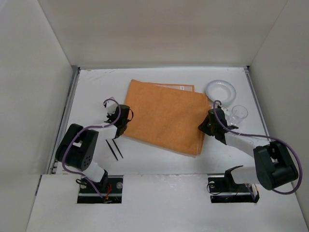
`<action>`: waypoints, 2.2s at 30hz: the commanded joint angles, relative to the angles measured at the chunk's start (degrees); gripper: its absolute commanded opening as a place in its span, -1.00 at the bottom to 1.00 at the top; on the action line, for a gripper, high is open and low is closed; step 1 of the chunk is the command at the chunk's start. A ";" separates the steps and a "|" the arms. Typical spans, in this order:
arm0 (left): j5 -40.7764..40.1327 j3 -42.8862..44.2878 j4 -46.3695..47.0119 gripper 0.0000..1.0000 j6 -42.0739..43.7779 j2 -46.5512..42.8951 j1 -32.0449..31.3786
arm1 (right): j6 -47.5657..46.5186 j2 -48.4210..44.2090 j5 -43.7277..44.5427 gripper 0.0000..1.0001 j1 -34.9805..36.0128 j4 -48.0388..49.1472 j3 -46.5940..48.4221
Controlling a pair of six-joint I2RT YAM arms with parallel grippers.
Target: Set the dinner table for one person
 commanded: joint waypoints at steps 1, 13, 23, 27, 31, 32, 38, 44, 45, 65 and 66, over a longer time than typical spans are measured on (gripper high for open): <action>1.21 -1.54 -0.38 -0.69 -0.89 -1.31 1.34 | 0.67 2.33 -3.47 -0.44 0.57 2.50 3.44; 2.62 -9.45 0.50 -0.85 -5.82 -11.25 7.50 | -2.50 23.51 -9.11 -0.77 -2.59 7.78 22.85; 2.97 -2.42 3.31 -0.76 -6.25 -3.26 5.66 | -3.47 12.81 0.29 -0.52 -4.70 7.60 16.55; 3.06 -1.81 4.11 -0.74 -6.34 -2.29 4.42 | -2.94 8.76 0.65 -0.08 -5.15 7.08 11.89; 2.36 -3.65 4.28 -0.62 -6.17 -4.91 5.04 | -3.47 1.13 0.91 0.16 -2.52 5.59 4.95; 2.36 -4.09 4.11 -0.55 -6.08 -5.53 5.13 | -3.46 -0.63 0.91 0.18 -1.55 4.89 3.72; 0.26 -6.81 4.63 -0.16 -6.08 -11.15 3.90 | -1.80 -7.42 1.79 0.18 7.76 -2.49 -0.69; -4.14 -8.75 4.02 -0.02 -3.54 -22.83 0.39 | 2.59 -3.47 3.46 -0.18 11.64 -4.00 -0.95; -4.67 -8.92 4.02 0.00 -2.66 -24.16 -0.49 | 3.64 -3.55 3.55 -0.33 11.73 -4.35 -1.21; 1.13 -14.64 4.90 0.05 -4.94 -20.30 -6.56 | 4.10 -12.08 6.81 -0.63 3.73 -13.14 -0.51; 1.39 -14.72 4.63 0.05 -4.94 -20.74 -6.65 | 4.01 -11.99 6.89 -0.47 3.73 -13.05 -0.34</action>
